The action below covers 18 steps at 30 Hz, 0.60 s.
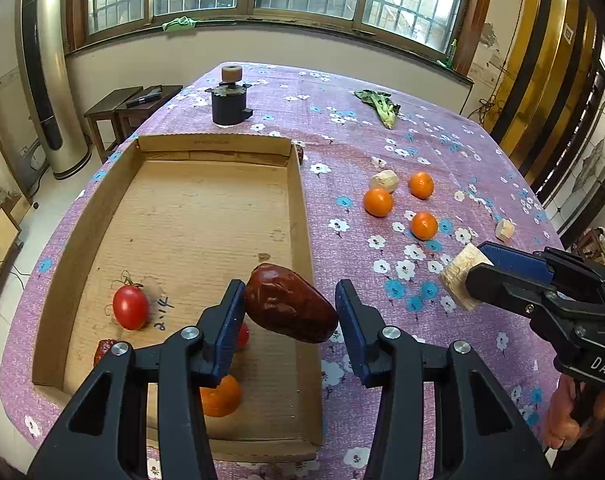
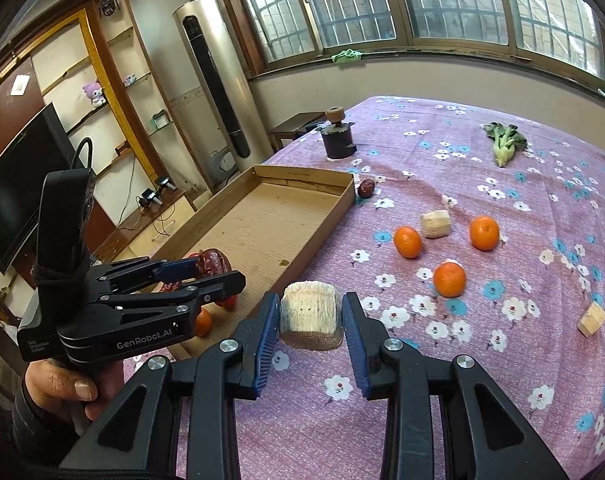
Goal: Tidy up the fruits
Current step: 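Carry the date and pale chunk over the cardboard tray with both tools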
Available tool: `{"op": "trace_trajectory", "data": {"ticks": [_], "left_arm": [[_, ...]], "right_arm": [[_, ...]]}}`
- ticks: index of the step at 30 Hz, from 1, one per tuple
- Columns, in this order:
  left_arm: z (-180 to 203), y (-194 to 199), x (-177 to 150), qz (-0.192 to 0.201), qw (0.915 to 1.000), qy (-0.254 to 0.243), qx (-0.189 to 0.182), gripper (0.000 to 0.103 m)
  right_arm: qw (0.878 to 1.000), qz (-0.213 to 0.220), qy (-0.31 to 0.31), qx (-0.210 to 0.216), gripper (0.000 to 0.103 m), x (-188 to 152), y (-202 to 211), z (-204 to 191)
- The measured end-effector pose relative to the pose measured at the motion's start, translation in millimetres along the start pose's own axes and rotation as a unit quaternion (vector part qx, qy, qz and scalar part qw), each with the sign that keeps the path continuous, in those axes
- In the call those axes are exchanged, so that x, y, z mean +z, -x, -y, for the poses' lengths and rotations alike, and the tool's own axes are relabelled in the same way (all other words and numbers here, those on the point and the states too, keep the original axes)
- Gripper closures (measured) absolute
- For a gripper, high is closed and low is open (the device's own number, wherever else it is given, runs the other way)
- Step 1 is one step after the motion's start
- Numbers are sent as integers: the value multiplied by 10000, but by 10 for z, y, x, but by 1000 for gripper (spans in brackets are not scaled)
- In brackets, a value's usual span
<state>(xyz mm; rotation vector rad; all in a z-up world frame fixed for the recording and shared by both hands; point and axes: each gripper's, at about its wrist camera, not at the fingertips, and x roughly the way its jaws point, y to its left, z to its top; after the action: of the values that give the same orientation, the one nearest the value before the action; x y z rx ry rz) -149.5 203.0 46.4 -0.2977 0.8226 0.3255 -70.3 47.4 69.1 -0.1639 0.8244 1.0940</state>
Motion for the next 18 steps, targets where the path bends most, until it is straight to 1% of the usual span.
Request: {"op": "trace_trajectory", "data": {"ticks": [18], "left_arm": [[-239, -19, 42, 11, 9998, 149, 139, 59]], "right_arm": [[9997, -93, 158, 175, 70, 96, -183, -194]]}}
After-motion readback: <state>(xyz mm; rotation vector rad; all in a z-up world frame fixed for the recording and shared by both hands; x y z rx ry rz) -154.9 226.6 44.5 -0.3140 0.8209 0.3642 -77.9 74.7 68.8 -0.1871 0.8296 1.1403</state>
